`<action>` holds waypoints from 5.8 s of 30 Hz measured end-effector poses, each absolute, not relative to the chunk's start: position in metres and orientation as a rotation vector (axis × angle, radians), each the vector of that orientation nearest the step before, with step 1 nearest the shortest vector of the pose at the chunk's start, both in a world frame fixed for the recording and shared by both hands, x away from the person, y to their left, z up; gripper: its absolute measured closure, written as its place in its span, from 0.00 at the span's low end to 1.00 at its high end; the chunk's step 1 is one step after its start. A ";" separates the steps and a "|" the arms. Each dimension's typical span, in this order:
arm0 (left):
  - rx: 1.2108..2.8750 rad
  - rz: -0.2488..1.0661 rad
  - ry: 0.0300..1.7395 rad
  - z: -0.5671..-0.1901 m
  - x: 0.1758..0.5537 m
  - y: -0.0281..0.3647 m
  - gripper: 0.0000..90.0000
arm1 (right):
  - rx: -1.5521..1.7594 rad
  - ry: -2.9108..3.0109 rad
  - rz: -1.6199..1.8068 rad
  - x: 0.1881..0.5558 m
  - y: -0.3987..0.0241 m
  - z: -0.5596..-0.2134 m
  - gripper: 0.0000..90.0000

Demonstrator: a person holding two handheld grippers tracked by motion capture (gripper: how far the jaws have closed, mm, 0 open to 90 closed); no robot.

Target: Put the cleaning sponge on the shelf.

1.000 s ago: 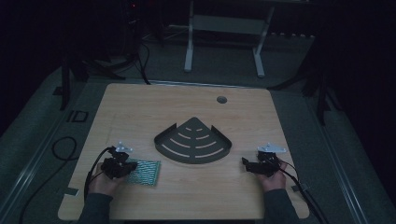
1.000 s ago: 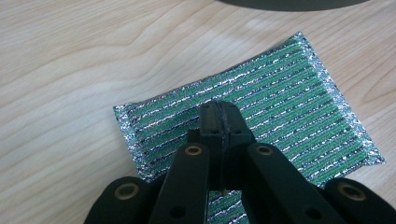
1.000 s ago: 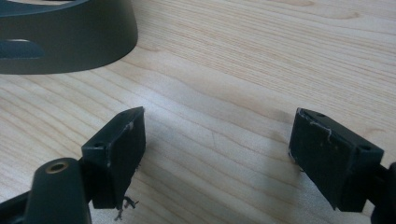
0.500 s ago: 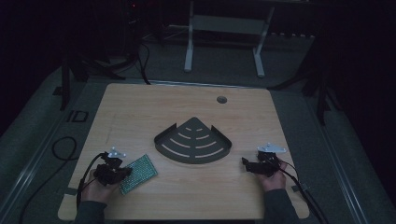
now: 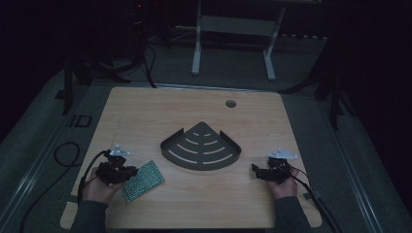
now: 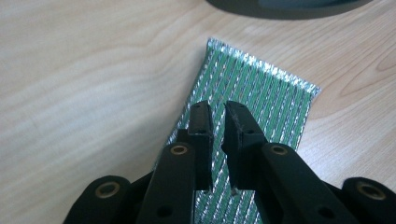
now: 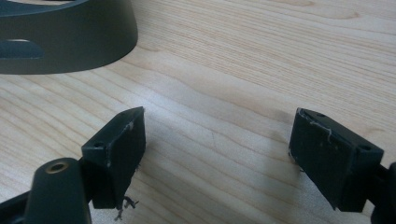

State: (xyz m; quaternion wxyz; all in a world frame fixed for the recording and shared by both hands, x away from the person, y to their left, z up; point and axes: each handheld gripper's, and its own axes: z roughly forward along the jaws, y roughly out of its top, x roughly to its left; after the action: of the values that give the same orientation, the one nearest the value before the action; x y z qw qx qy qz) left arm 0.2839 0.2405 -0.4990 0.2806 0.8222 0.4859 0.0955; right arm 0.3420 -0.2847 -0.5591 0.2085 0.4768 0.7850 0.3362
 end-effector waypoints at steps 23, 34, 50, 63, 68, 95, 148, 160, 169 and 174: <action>2.393 0.186 1.155 -0.480 0.319 0.232 0.89 | 1.326 2.184 0.936 0.342 -0.285 -0.559 0.20; 2.489 0.138 1.144 -0.485 0.332 0.230 0.91 | 1.326 2.183 0.937 0.342 -0.285 -0.559 0.20; 2.589 0.077 1.101 -0.487 0.343 0.228 0.91 | 1.327 2.183 0.937 0.342 -0.285 -0.559 0.20; 2.639 0.017 1.092 -0.498 0.349 0.226 0.91 | 1.327 2.183 0.937 0.342 -0.285 -0.559 0.20; 2.640 0.005 1.085 -0.498 0.351 0.225 0.91 | 1.327 2.184 0.936 0.342 -0.285 -0.559 0.20; 2.670 -0.022 1.144 -0.508 0.352 0.226 0.88 | 1.327 2.183 0.937 0.342 -0.285 -0.559 0.20; 2.596 -0.095 1.175 -0.471 0.365 0.224 1.00 | 1.327 2.183 0.936 0.342 -0.285 -0.559 0.20; 2.570 -0.040 1.171 -0.452 0.366 0.228 1.00 | 1.327 2.183 0.936 0.342 -0.285 -0.559 0.20; 2.558 -0.009 1.172 -0.442 0.367 0.229 1.00 | 1.328 2.183 0.936 0.342 -0.285 -0.559 0.20; 2.549 0.016 1.179 -0.435 0.368 0.231 1.00 | 1.328 2.183 0.936 0.342 -0.285 -0.559 0.20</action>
State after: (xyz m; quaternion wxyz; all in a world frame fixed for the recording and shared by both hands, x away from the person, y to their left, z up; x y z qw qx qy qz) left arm 0.3681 0.2306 -0.4347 0.1655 0.8950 0.4141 0.0056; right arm 0.3420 -0.2846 -0.5591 0.2086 0.4771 0.7846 0.3365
